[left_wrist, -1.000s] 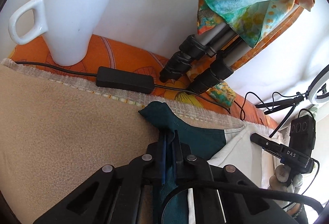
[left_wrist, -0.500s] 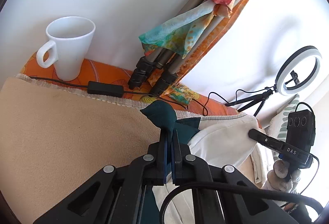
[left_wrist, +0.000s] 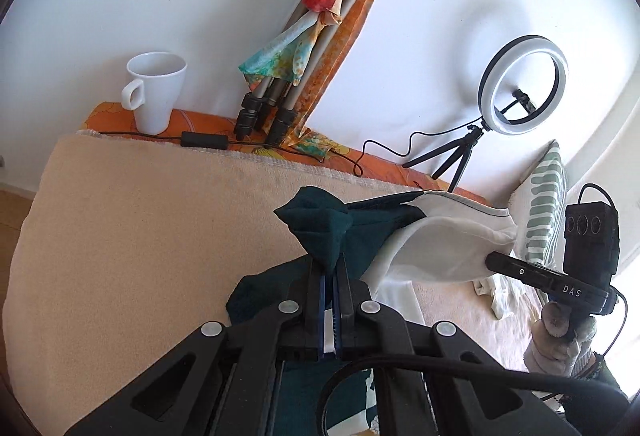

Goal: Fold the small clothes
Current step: 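Lift the collar end with both tools and fold it over the hem fold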

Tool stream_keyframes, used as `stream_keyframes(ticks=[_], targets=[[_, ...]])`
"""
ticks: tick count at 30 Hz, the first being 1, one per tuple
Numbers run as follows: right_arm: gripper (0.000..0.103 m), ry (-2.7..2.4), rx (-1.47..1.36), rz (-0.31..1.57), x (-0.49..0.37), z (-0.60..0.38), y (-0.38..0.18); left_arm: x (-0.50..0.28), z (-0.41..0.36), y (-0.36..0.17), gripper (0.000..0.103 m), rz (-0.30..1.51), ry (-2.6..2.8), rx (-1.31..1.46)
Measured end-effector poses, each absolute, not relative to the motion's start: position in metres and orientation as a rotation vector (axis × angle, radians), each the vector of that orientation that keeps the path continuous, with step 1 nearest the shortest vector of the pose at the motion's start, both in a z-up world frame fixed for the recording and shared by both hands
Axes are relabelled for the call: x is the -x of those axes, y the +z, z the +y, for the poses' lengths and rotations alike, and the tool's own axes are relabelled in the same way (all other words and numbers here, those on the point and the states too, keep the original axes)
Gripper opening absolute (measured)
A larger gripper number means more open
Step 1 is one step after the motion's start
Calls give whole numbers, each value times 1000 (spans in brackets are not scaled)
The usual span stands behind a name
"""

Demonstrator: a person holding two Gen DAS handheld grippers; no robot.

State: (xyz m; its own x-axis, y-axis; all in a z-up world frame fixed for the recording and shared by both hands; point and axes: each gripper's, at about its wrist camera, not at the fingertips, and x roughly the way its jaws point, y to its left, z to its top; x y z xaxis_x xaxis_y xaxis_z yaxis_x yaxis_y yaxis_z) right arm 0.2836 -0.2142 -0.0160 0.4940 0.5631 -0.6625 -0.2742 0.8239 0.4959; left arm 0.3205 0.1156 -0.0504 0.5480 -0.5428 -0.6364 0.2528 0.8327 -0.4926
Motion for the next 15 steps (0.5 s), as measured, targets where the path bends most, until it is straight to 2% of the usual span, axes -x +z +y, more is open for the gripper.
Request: stream_keyframes(ticks=[15], targets=[[4,455,-125,948,-140,-187,-46,-189,100,-78,2,912,-488,93]])
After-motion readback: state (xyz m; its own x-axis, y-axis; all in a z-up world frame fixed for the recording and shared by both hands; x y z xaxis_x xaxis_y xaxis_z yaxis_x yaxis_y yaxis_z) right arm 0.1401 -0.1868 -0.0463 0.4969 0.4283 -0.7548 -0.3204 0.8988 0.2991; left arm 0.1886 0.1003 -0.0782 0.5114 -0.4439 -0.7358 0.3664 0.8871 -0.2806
